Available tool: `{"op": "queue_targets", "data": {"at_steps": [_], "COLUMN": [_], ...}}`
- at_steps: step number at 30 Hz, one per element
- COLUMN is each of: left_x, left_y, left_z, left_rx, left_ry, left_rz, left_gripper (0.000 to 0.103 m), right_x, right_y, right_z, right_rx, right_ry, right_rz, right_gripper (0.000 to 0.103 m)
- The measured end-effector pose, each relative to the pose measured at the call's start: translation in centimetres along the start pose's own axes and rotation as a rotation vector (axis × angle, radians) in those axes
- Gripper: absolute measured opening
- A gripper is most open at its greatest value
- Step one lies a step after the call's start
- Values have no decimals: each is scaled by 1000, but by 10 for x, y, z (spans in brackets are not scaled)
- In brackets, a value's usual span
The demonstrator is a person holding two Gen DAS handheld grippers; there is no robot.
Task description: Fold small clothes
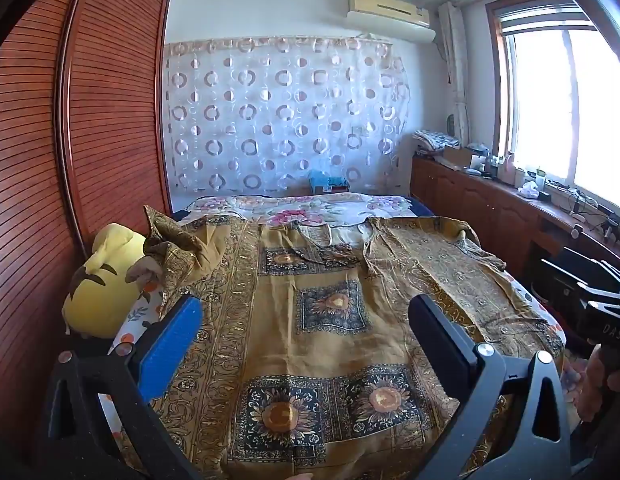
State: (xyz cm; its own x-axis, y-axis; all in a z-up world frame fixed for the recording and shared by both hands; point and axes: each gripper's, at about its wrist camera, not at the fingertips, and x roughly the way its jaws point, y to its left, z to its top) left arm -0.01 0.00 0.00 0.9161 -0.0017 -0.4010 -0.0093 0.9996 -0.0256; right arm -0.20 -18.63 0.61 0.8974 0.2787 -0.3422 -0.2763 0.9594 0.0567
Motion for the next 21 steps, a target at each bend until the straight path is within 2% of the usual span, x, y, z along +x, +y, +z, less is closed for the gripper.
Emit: {"op": "queue_targets", "data": {"at_steps": [21], "left_x": [0], "left_y": [0], "left_z": [0], "left_rx": [9], "left_ry": [-7], "left_rz": [6], "left_gripper": [103], "right_x": [-4], "right_y": [-2], "right_z": [-2], "right_rx": [-3], "right_ry": [-23], "right_rz": [-5], "right_gripper": [93]}}
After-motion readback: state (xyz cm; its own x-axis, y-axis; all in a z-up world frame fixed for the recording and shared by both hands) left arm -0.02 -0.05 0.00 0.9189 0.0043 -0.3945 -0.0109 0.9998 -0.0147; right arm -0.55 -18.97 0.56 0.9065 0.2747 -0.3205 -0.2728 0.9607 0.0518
